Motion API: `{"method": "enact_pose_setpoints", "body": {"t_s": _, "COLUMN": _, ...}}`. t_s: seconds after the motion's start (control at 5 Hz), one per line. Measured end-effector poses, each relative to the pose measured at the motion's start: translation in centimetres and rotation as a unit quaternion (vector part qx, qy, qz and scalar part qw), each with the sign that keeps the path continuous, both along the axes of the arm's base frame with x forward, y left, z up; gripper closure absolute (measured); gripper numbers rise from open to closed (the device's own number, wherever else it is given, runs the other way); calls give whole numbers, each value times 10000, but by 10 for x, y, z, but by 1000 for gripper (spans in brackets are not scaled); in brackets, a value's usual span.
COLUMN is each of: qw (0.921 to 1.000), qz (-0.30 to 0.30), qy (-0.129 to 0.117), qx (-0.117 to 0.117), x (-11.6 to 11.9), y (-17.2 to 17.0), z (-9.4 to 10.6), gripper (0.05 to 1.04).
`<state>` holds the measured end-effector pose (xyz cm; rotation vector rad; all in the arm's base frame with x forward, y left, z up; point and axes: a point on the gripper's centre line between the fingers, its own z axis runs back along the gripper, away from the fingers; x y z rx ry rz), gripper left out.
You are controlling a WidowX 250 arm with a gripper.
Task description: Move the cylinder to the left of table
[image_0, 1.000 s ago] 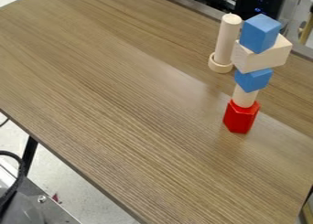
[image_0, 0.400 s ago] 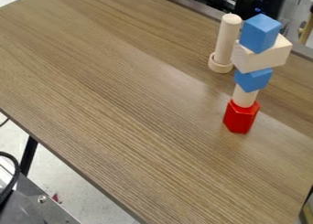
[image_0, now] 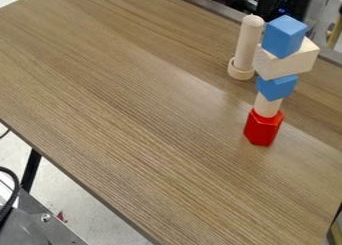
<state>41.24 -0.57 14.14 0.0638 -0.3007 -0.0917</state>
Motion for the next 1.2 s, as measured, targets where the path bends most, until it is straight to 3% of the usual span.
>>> {"method": "enact_pose_setpoints", "body": {"t_s": 0.8, "qw": 9990, "qz": -28, "qy": 445, "qx": -89, "x": 5, "y": 0, "z": -47, "gripper": 83}}
{"method": "enact_pose_setpoints", "body": {"t_s": 1.0, "qw": 9991, "qz": -54, "qy": 409, "qx": -133, "x": 11, "y": -2, "z": -52, "gripper": 123}}
{"method": "enact_pose_setpoints", "body": {"t_s": 1.2, "qw": 9993, "qz": -28, "qy": 361, "qx": -95, "x": 15, "y": 0, "z": -56, "gripper": 399}}
